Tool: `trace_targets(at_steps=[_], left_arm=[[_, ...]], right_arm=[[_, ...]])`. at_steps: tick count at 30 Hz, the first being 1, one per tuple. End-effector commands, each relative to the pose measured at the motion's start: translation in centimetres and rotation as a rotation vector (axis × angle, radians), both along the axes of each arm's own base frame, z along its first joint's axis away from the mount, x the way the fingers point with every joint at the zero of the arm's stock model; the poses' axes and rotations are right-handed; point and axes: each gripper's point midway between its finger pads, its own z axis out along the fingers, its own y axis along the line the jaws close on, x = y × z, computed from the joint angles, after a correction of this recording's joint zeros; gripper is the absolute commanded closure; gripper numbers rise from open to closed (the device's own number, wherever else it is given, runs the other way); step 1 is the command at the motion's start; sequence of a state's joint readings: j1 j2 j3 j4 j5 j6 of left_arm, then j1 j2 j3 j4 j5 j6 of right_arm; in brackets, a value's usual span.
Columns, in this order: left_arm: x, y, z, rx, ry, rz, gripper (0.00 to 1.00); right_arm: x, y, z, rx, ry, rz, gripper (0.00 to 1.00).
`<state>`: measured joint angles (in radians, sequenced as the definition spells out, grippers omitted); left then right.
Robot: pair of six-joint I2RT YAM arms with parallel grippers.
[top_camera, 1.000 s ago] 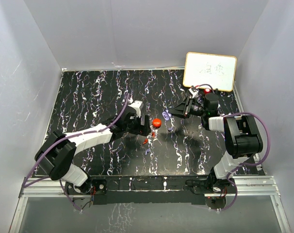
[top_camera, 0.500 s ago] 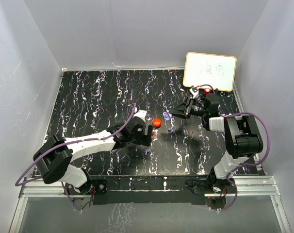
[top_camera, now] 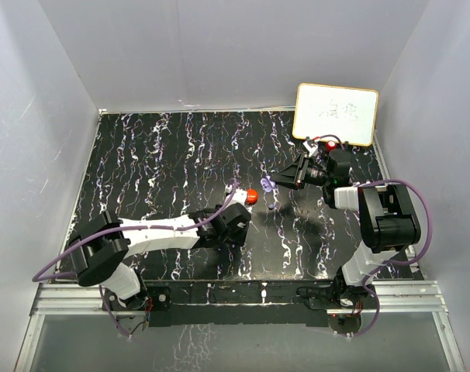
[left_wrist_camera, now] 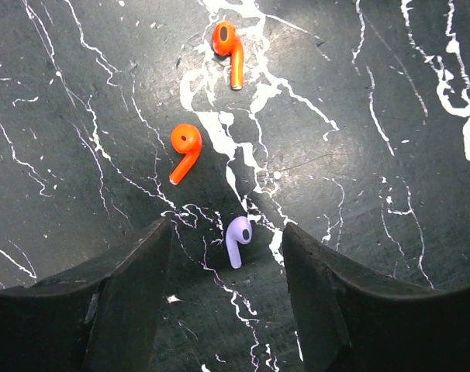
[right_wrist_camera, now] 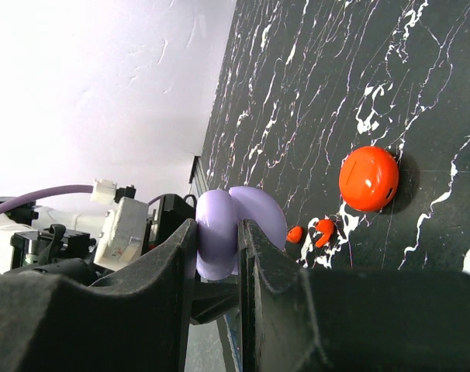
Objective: Insert the wireless bluetooth earbuds into the charging case
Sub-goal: Pick up the earbud from the center of the board.
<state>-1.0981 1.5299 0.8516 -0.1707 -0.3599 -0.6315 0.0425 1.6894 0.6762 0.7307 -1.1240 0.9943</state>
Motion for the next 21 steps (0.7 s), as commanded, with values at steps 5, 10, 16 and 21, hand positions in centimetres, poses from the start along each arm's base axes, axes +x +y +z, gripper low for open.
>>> trace_targets(at_steps=[5,10,16,21], left_arm=[[-0.5,-0.1,-0.6,0.057,-0.008,0.015,0.49],[-0.9,-0.1,-1.2,0.082,0.0,0.009,0.53],[-1.1,-0.1,-1.5,0.086,0.001,0.009,0.55],[-1.1,-0.2,-1.8,0.094,0.006,0.005,0.58]], right_arm=[[0.0,-0.3,1.9,0.004,-0.096,0.001,1.0],[0.0,-0.3,1.9,0.004,-0.096,0.001,1.0],[-0.1,-0.3,1.8,0.004,-0.095,0.001,1.0],[-0.1,-0.3,1.8,0.004,-0.096,0.001,1.0]])
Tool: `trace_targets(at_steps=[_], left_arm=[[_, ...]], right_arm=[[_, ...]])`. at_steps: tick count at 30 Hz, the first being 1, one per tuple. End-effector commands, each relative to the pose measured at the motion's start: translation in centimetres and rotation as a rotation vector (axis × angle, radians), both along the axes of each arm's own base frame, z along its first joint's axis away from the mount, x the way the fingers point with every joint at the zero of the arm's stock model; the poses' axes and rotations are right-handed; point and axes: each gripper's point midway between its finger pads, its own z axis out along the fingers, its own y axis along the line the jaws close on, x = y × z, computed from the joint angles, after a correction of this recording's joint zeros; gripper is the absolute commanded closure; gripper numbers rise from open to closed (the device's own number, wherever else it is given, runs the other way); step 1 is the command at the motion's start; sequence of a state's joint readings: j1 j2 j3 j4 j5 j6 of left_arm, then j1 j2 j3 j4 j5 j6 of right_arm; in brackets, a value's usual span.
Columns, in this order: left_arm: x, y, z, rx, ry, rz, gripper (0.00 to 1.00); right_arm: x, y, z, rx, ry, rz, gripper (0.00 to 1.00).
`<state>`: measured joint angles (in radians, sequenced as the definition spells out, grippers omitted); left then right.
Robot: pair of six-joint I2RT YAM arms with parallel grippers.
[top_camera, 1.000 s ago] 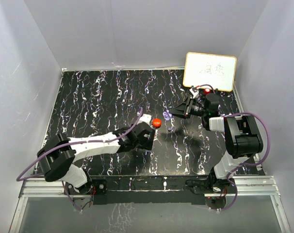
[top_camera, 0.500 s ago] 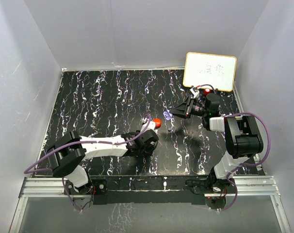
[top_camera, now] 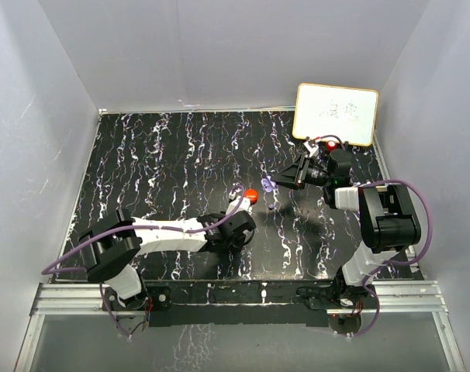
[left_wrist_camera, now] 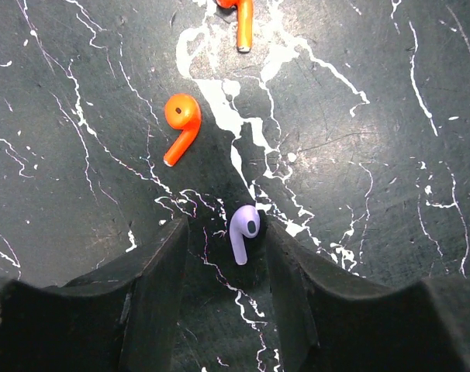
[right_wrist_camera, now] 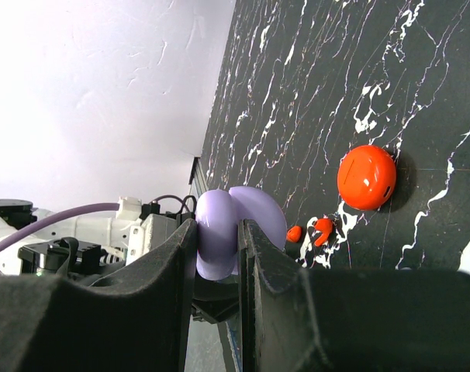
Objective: Insert the wireless bluetooth earbuds into the charging case
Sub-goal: Pick up the earbud from the center of the board.
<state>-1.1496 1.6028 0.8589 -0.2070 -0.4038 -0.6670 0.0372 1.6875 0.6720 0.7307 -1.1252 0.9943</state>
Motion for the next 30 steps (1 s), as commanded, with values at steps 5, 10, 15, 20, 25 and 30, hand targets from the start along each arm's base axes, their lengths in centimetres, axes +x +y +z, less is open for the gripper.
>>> trace_targets(at_steps=[5,10,15,20,25,30], left_arm=[[0.3,-0.7,0.3,0.01,-0.012,0.0,0.6],[0.3,-0.9,0.2,0.012,-0.014,-0.003,0.63],[0.3,-1.0,0.2,0.017,-0.008,-0.008,0.69],[0.3,-0.7,0.5,0.026,-0.017,-0.007,0.72],[0.2,0.2,0.5,0.051,-0.025,-0.012,0.67],[-0.1,0.3,0.5,0.034,-0.028,-0.049,0.63]], right_arm=[[-0.1,-0.1,1.9,0.003,-0.1,0.006,1.0],[-0.1,-0.1,1.9,0.003,-0.099,0.007,1.0],[0.0,-0.1,1.9,0.003,-0.101,0.007,1.0],[0.1,-0.1,1.8,0.003,-0.098,0.006,1.0],[0.1,-0.1,1.9,0.004,-0.101,0.008,1.0],[0.0,-0.1,1.8,0.004,-0.099,0.009,1.0]])
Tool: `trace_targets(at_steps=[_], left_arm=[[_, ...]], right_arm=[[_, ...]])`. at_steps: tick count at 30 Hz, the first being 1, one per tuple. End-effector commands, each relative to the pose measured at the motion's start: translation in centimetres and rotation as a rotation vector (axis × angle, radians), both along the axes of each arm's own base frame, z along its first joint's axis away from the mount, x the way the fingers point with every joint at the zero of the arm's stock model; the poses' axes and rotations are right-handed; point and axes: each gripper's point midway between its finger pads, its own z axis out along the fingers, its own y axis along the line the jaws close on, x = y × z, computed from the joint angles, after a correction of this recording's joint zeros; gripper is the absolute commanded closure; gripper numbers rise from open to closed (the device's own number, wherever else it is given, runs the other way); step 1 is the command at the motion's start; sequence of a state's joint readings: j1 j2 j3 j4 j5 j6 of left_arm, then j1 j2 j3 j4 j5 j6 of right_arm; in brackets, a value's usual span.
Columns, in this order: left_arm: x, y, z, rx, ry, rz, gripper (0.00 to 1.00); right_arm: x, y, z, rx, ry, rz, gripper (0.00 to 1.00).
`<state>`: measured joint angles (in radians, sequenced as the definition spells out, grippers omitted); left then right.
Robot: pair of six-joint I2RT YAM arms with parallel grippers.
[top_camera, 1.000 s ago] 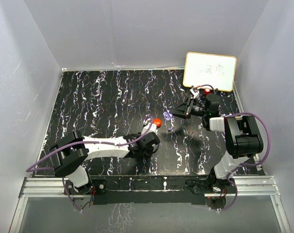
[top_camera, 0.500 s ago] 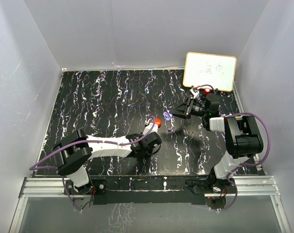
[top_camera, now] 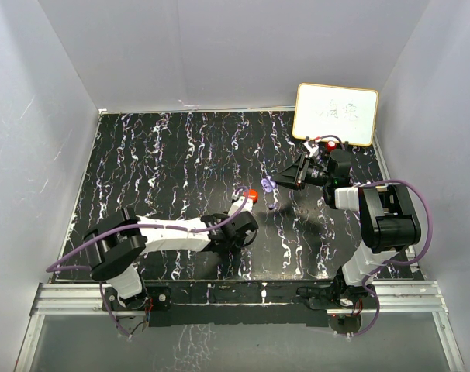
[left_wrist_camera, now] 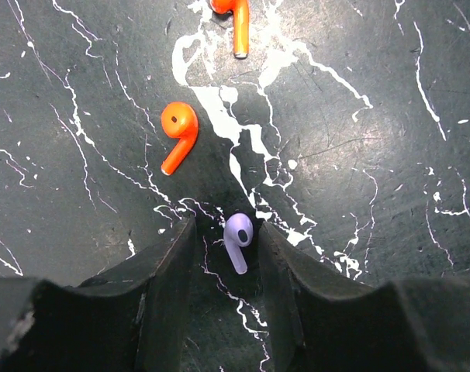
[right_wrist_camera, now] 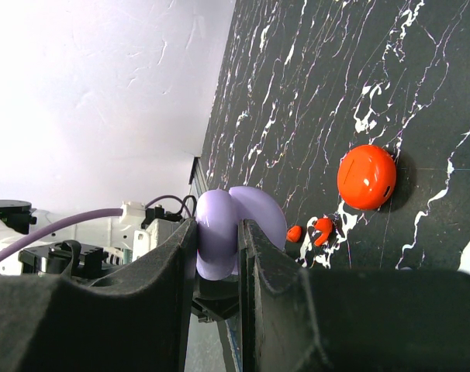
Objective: Insert the wireless bluetooth earbuds into the charging case
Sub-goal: Pick up the earbud from the center of the board.
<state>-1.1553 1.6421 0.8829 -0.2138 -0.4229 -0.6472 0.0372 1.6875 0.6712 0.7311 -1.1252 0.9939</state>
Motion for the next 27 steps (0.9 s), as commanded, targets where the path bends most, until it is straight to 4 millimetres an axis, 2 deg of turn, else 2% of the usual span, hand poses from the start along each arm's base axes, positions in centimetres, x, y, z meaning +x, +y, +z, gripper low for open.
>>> trace_targets(at_steps=[1,14,27], left_arm=[[-0.4,0.5,1.0,-0.004,-0.018,-0.039,0.63],[-0.6,1.0,1.2,-0.033,-0.042,-0.064,0.76],[0.1,3.8,1.3,0.058,-0.073,-0.037,0.57]], right_arm=[[0.0,-0.1,1.8,0.005,-0.099,0.009,1.0],[-0.1,-0.1,1.8,0.005,-0.101,0.01,1.0],[-0.2,-0.1,1.9,0.006,-0.105,0.011,1.0]])
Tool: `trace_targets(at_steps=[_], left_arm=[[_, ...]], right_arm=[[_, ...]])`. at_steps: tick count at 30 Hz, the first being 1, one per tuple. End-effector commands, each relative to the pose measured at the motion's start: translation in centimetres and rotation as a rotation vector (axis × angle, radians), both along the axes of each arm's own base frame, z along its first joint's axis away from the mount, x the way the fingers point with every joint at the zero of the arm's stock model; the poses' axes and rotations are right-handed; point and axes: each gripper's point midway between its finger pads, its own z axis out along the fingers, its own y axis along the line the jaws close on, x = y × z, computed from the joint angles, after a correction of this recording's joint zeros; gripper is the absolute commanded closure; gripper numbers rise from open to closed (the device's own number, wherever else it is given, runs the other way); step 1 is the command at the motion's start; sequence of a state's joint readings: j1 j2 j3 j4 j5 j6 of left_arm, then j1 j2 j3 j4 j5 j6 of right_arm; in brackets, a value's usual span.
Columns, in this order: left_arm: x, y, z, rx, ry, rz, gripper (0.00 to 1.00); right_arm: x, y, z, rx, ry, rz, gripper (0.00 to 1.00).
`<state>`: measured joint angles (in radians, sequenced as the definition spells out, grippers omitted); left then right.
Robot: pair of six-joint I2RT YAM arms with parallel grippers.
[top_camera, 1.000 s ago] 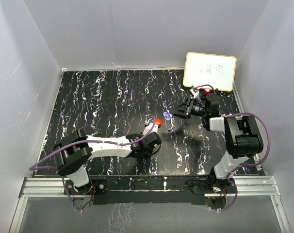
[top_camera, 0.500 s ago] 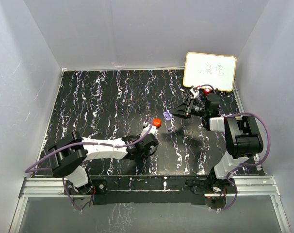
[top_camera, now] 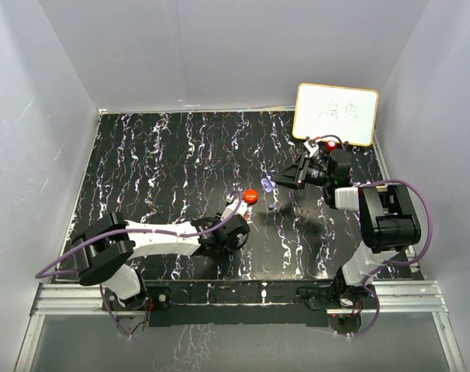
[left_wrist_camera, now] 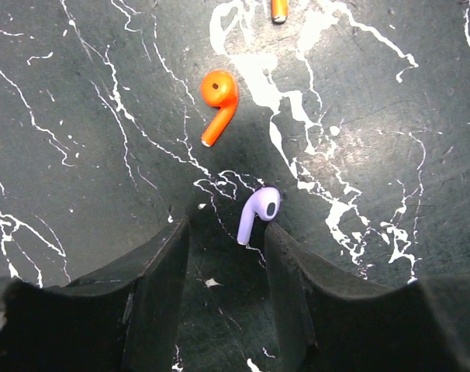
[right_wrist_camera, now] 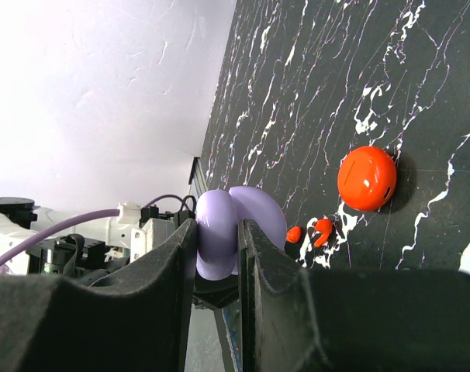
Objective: Insert the wireless bluetooth earbuds into the charging case
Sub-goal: Pick up the earbud from the center of the board.
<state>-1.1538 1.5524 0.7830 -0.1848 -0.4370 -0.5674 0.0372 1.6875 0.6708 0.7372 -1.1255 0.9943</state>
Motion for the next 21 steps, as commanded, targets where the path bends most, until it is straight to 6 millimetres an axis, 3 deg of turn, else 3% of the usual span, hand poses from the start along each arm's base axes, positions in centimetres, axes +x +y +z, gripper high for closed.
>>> trace_targets(at_steps=[1,10,21], left_arm=[[0.5,1.7,1.2,0.033,-0.039,0.022,0.57],[0.8,3.2,0.9,0.07,-0.042,0.052,0.57],[1.2,3.5,0.7,0.08,-0.043,0.058,0.57]], right_arm=[[-0.3,-0.1,1.8,0.006,-0.099,0.011,1.0],[-0.3,-0.1,2.0,0.006,-0.104,0.013,1.0],[-0.4,-0.1,2.0,0.007,-0.105,0.014,1.0]])
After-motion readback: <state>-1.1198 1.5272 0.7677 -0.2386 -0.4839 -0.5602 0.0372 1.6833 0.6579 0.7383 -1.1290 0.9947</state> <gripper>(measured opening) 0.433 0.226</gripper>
